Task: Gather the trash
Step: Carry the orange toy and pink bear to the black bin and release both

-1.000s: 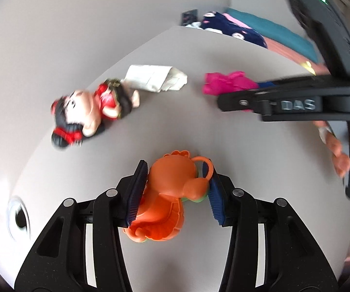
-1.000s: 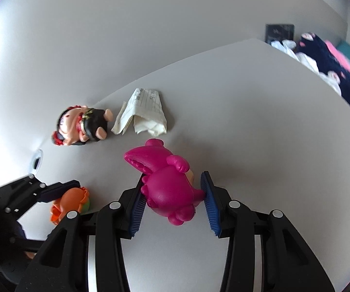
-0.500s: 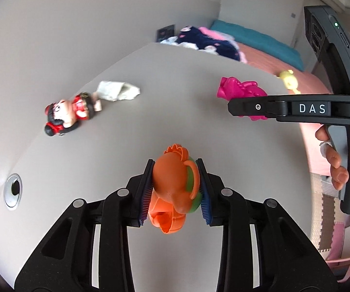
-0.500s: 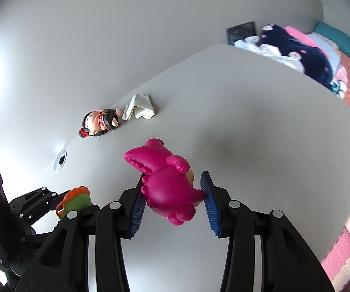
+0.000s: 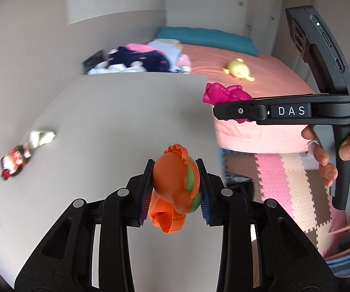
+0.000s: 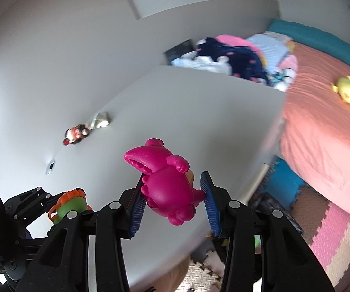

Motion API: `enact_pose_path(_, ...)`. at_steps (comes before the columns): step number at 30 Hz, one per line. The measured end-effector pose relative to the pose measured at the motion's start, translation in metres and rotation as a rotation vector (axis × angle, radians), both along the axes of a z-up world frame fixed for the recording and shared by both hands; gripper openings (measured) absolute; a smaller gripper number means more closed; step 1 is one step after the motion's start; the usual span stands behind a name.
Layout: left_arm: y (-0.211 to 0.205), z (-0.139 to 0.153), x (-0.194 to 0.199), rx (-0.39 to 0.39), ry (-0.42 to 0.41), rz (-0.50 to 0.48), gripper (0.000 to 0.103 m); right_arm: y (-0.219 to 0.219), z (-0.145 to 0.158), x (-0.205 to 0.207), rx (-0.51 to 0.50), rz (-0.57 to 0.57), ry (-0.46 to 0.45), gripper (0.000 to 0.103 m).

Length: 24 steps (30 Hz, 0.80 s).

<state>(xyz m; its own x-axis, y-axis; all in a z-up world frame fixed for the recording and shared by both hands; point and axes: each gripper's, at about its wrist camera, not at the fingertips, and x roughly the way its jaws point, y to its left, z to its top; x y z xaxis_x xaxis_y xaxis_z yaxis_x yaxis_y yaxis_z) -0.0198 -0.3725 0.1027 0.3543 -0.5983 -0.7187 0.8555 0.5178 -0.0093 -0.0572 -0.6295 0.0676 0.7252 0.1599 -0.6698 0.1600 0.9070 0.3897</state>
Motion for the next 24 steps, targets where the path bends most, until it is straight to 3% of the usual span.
enact_pose_path(13,-0.102,-0.035,-0.083,0.087,0.011,-0.159,0.033,-0.095,-0.043,-0.113,0.016,-0.233,0.064,0.045)
enact_pose_path(24,-0.148,-0.067,-0.118,0.151,0.036,-0.249,0.033,-0.128,-0.077,-0.154,0.034,-0.346,0.137,0.046)
